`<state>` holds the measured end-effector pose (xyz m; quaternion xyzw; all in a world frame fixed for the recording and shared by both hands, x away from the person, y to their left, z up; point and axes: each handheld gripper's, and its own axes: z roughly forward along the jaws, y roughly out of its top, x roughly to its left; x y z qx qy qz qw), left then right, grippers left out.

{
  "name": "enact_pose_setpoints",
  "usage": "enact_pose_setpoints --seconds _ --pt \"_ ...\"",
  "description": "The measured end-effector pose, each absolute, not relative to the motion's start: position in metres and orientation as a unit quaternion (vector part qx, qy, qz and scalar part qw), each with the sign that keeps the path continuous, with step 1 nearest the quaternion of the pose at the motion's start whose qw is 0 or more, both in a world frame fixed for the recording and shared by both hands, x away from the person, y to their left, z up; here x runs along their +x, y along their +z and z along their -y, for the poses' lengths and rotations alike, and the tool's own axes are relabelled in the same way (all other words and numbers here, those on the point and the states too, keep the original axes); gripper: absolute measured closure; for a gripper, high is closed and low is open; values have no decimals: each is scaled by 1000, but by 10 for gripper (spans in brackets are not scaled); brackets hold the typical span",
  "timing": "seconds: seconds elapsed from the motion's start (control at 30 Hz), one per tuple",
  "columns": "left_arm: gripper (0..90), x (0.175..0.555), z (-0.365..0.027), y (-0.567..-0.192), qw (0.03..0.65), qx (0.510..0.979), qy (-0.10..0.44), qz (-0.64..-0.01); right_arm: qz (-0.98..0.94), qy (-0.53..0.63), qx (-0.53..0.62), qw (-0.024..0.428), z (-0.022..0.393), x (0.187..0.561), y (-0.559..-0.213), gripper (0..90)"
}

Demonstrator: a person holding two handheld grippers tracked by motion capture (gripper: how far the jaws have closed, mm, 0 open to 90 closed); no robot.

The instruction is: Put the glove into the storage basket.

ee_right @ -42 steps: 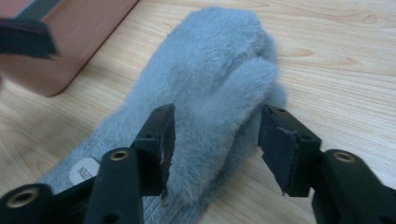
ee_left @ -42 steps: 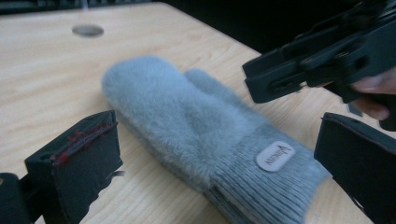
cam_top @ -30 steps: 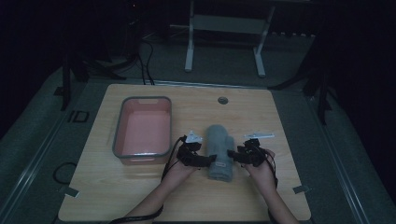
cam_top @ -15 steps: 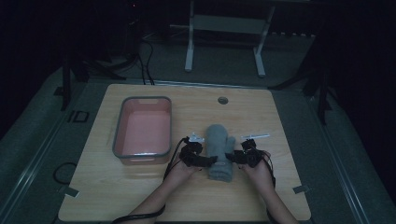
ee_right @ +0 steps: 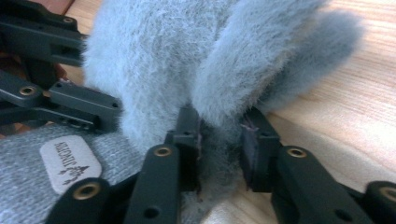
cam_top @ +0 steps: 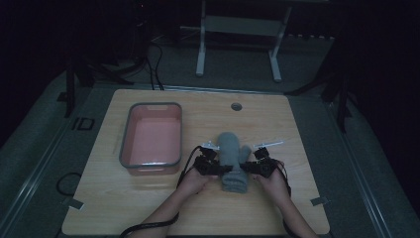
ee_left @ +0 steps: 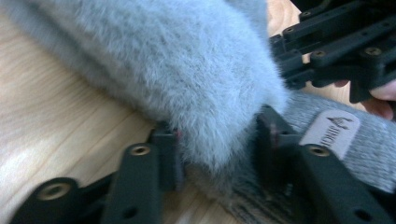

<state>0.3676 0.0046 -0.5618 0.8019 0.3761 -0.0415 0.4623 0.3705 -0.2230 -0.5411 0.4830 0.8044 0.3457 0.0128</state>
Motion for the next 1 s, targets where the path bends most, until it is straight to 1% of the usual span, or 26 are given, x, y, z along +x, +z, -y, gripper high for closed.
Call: enact_pose_setpoints --seconds 0.17,0.27,0.47,0.73,1.0 --pt "759 366 -5 -562 474 797 -44 -373 -803 351 480 31 221 366 -541 770" --pt "795 366 -6 -559 479 795 -46 -370 -799 357 483 34 223 364 -538 789" --pt "807 367 -9 -543 483 799 -51 -355 -799 363 477 43 223 360 -523 807" --pt "808 368 -16 -512 494 802 -33 -334 -789 396 467 51 225 357 -495 809" --pt "807 370 -31 -481 498 807 -16 -318 -789 416 447 65 214 357 -466 810"
